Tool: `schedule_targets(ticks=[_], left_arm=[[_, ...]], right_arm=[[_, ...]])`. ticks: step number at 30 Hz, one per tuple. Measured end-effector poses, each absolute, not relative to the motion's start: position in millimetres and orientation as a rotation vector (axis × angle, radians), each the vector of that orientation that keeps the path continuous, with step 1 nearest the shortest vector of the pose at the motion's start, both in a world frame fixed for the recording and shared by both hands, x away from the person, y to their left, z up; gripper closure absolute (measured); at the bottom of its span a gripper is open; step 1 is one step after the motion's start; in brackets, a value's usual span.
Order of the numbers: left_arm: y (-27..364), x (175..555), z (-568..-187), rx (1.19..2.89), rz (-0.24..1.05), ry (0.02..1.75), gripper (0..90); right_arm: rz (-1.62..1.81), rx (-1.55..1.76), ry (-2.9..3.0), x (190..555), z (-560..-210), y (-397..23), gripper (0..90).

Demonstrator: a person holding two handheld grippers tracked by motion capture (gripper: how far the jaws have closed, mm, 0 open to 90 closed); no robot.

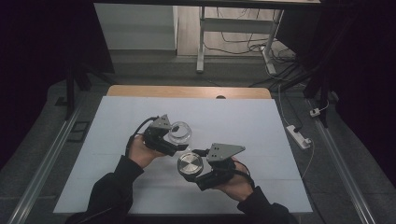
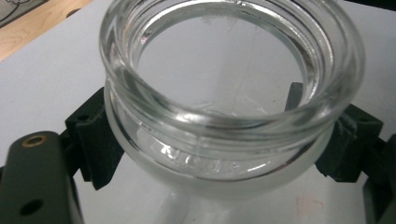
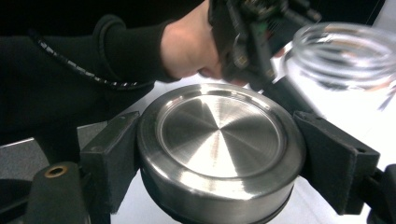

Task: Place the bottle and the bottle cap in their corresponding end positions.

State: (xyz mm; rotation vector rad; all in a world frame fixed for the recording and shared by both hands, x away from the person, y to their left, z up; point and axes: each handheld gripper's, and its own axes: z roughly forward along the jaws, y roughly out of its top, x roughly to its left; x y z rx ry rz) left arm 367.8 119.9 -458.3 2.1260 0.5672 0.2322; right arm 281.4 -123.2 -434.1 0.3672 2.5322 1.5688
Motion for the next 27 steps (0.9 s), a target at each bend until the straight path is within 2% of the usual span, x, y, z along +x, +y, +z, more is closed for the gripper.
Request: schedule_targets(ticks=[27], left_arm=[[97.5,408.1,-482.2,2.125,0.249,0.623,16.0]], right_arm=[[1.433,0.414,2.603,293.9,-504.2,-114.2,18.6]])
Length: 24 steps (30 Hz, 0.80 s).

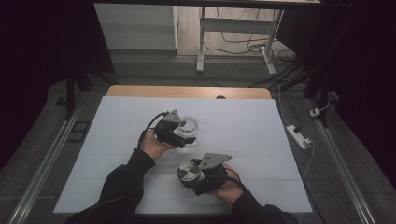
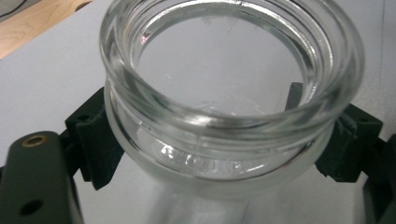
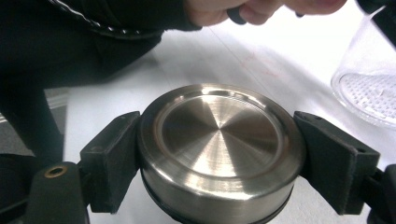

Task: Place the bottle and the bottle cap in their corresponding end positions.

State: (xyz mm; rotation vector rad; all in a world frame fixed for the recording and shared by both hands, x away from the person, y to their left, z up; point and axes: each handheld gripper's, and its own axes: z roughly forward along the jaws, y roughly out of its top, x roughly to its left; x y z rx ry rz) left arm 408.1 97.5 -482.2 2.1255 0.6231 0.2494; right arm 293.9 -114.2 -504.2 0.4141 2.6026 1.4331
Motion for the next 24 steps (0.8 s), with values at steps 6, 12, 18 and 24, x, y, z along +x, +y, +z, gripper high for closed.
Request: schedule_targets(ticks=[6,12,18,24], left_arm=[[97.1,412.9,-487.6,2.121,0.254,0.643,16.0],[97.6,416.4,-493.3,2.124,0.260,0.665,16.0],[99.1,418.2,-497.9,2.141,0.267,0.681,16.0],[96.1,420.2,-505.0,2.174,0.265,0.688,16.0]], right_arm=[[1.397,0.431,2.634,296.9,-515.2,-110.0,18.6],[1.368,0.428,2.661,298.0,-523.1,-106.2,18.6],[1.305,0.422,2.698,299.4,-531.2,-103.5,18.5],[1.251,0.438,2.736,301.9,-536.4,-103.4,18.4]])
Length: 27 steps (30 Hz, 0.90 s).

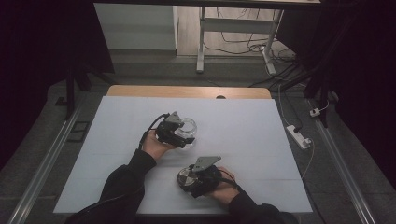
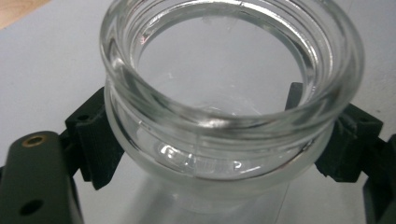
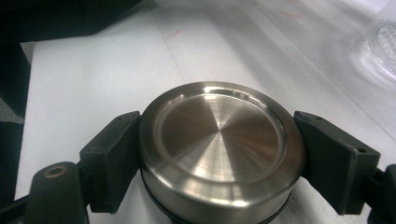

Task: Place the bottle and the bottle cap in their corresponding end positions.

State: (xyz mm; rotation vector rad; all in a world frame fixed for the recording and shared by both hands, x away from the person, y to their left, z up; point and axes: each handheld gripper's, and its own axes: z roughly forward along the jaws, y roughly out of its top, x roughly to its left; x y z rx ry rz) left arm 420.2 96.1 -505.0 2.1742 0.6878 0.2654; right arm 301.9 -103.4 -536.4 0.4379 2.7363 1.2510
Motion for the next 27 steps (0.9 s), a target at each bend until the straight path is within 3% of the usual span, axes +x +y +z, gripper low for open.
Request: schedule_targets(ticks=[27], left_arm=[[99.3,418.0,-512.3,2.176,0.242,0.711,12.1]], right_arm=[[1.193,0.466,2.755,302.9,-533.0,-103.3,15.1]])
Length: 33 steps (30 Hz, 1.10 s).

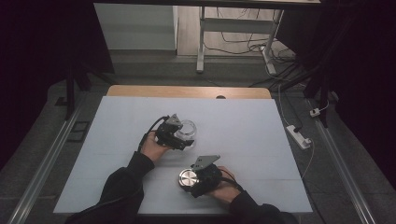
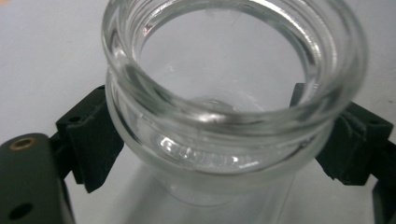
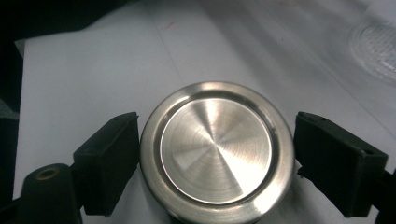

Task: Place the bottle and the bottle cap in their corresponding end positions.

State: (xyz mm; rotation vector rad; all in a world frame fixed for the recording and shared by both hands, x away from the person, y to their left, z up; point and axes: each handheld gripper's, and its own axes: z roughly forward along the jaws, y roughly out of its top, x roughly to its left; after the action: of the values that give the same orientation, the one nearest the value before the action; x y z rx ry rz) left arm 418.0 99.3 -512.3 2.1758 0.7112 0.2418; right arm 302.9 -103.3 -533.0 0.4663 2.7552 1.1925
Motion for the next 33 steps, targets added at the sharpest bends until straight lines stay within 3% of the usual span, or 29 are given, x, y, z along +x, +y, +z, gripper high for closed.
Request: schedule_targets(ticks=[16,33], left_arm=[[107.2,409.6,-507.9,2.174,0.193,0.698,1.8],[125.4,392.6,-500.7,2.138,0.160,0.711,0.0]], right_arm=[[1.280,0.540,2.728,305.9,-523.4,-110.0,6.5],[1.366,0.606,2.662,308.2,-505.3,-124.0,2.3]])
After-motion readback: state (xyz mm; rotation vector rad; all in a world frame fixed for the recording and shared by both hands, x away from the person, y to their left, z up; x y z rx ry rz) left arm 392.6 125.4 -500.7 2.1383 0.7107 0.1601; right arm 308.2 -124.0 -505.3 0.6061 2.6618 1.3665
